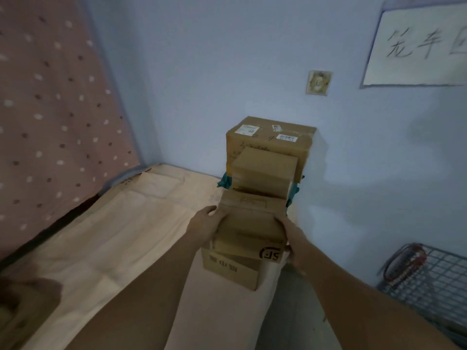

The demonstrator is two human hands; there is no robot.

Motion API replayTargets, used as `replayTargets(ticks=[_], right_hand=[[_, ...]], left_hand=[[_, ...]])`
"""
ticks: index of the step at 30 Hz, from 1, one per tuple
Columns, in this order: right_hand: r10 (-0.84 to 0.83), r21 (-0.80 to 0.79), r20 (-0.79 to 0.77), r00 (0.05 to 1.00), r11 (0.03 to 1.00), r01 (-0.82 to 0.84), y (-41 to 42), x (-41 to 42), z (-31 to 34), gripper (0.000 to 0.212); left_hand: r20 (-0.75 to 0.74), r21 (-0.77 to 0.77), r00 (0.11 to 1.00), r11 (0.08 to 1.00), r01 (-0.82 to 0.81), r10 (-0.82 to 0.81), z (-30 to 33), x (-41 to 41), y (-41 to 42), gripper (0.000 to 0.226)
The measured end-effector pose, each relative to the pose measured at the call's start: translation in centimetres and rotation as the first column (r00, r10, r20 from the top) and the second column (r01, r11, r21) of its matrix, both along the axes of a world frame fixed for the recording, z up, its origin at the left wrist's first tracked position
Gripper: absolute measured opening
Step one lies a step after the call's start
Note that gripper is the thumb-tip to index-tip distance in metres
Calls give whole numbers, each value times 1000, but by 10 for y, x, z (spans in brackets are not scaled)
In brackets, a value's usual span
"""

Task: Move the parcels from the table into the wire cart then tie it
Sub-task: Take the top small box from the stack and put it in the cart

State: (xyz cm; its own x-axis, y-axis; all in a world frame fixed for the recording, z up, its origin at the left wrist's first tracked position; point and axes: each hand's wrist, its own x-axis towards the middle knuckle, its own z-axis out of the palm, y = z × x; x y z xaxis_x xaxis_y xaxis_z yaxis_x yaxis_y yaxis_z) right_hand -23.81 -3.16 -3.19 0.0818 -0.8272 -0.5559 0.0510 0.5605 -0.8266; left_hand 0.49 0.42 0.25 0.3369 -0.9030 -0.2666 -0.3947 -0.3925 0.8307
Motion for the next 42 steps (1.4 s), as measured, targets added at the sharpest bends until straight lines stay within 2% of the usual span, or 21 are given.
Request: replayTargets(ticks=[2, 4, 8, 11, 14, 18, 26, 31, 34, 42], right_hand=[[-45, -6, 74, 996, 999, 45, 15, -11, 25, 53], [-58, -37, 102, 993, 997, 62, 31, -26, 46, 46], [-58, -98, 148, 987, 993, 73, 60, -75, 75, 54], [-84, -124, 102, 991, 988, 96, 85, -125, 98, 63], [-164, -166, 52, 985, 971, 171, 118, -185, 118, 66], [-267, -220, 21, 964, 939, 265, 182, -272, 142, 71], [-526, -285, -37, 850, 821, 495, 355, -443, 169, 66], [-647, -297, -45, 761, 736, 608, 451, -533, 170, 64], [-694, -271, -46, 719, 701, 660, 492, -579, 167, 67], [-771, -264, -53, 635, 624, 735, 538, -700, 161, 64]], left_hand=[[-138, -72, 990, 997, -30, 20, 21, -10, 8, 57], [-275, -74, 961, 996, -49, 26, 42, -27, 16, 52], [-589, -34, 803, 995, 91, -93, 74, -68, 36, 61], [-666, -23, 734, 987, 158, -133, 85, -108, 50, 76], [-677, -51, 697, 960, 275, -236, 95, -166, 60, 64], [-612, -90, 701, 913, 398, -366, 114, -258, 82, 62], [-596, -113, 534, 721, 684, -600, 144, -458, 184, 62], [-592, -146, 425, 610, 779, -685, 145, -570, 247, 65], [-581, -133, 393, 560, 818, -712, 143, -628, 275, 67], [-564, -126, 287, 424, 897, -774, 136, -780, 290, 68]])
